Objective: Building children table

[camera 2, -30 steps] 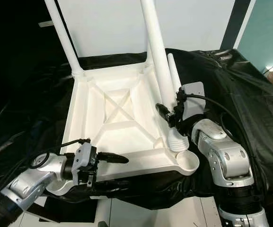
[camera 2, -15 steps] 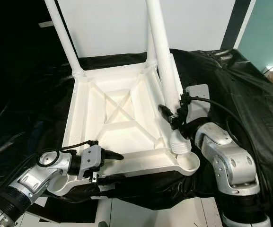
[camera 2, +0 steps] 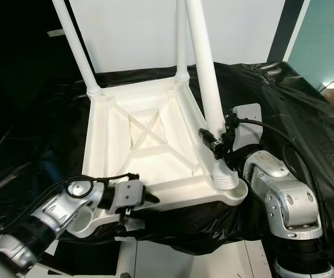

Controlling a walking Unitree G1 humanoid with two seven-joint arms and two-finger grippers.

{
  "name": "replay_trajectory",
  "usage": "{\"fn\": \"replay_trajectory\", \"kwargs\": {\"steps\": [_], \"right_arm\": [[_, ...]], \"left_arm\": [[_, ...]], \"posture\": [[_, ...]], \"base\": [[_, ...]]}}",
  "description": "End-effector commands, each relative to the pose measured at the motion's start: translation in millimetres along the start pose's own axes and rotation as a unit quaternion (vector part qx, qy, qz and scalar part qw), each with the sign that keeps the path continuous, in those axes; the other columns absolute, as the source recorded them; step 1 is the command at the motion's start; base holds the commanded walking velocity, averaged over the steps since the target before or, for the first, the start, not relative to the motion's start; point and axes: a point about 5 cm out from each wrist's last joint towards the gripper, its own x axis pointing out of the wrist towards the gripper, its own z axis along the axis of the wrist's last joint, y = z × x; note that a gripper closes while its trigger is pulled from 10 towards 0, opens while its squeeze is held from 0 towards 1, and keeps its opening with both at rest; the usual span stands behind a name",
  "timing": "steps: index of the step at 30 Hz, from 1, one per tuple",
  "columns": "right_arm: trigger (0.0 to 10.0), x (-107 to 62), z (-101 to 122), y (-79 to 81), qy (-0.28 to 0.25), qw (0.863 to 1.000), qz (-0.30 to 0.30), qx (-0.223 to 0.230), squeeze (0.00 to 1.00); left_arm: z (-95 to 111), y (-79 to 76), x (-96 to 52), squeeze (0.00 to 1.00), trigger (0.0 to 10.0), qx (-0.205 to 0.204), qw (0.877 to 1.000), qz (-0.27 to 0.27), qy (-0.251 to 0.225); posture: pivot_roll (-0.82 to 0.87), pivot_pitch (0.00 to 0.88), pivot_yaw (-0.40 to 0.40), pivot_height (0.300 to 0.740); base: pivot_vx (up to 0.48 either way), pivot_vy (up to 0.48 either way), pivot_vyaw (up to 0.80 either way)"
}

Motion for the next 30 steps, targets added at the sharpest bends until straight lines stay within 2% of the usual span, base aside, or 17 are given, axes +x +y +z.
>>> {"fn": "replay_trajectory", "kwargs": {"steps": [1, 8, 14, 15, 16, 18, 21, 28, 30], "right_arm": [[10.0, 0.2, -2.3, 7.8, 0.003, 1.000, 0.016, 0.008, 0.00], [10.0, -2.4, -7.8, 13.9, 0.005, 0.999, 0.029, 0.013, 0.00], [10.0, -7.2, -12.8, 10.4, 0.009, 1.000, 0.023, 0.013, 0.00], [10.0, -7.7, -11.2, 7.7, 0.008, 1.000, 0.020, -0.008, 0.00], [10.0, -7.4, -8.4, 6.0, 0.003, 0.999, 0.018, -0.027, 0.00], [10.0, -7.4, -8.4, 6.0, 0.003, 0.999, 0.018, -0.027, 0.00], [10.0, -5.9, 0.6, 1.2, -0.022, 0.997, 0.012, -0.078, 0.00], [10.0, -2.7, 6.4, 2.7, -0.054, 0.992, 0.003, -0.112, 0.00], [10.0, 1.0, 14.7, 11.4, -0.075, 0.990, 0.015, -0.119, 0.00]], "left_arm": [[-35.7, 13.2, -3.3, 0.00, 10.0, -0.058, 0.977, 0.186, 0.091], [-33.2, 18.5, -1.6, 0.00, 10.0, -0.046, 0.976, 0.191, 0.092], [-36.9, 10.9, -4.0, 0.00, 10.0, -0.042, 0.987, 0.145, 0.063], [-38.7, 3.7, -6.6, 0.00, 10.0, -0.031, 0.992, 0.108, 0.051], [-39.7, 1.5, -8.8, 0.00, 10.0, -0.029, 0.994, 0.097, 0.047], [-39.7, 1.5, -8.8, 0.00, 10.0, -0.029, 0.994, 0.097, 0.047], [-42.6, -1.3, -15.1, 0.00, 10.0, -0.035, 0.995, 0.082, 0.042], [-44.0, -5.3, -19.6, 0.00, 10.0, -0.038, 0.997, 0.061, 0.031], [-45.9, -8.9, -23.2, 0.00, 10.0, -0.042, 0.998, 0.045, 0.025]], "posture": [[-0.16, 0.031, 0.047, 0.740], [-0.17, 0.037, 0.052, 0.740], [-0.17, 0.039, 0.055, 0.740], [-0.17, 0.037, 0.053, 0.740], [-0.17, 0.037, 0.053, 0.740], [-0.17, 0.037, 0.053, 0.740], [-0.17, 0.042, 0.051, 0.740], [-0.17, 0.036, 0.049, 0.740], [-0.17, 0.031, 0.050, 0.740]], "base": [[0.000, 0.000, 0.00], [0.000, 0.000, 0.00], [0.000, 0.000, 0.00], [0.000, 0.000, 0.00], [0.000, 0.000, 0.00], [0.000, 0.000, 0.00], [0.000, 0.000, 0.00], [0.000, 0.000, 0.00], [0.000, 0.000, 0.00]]}}
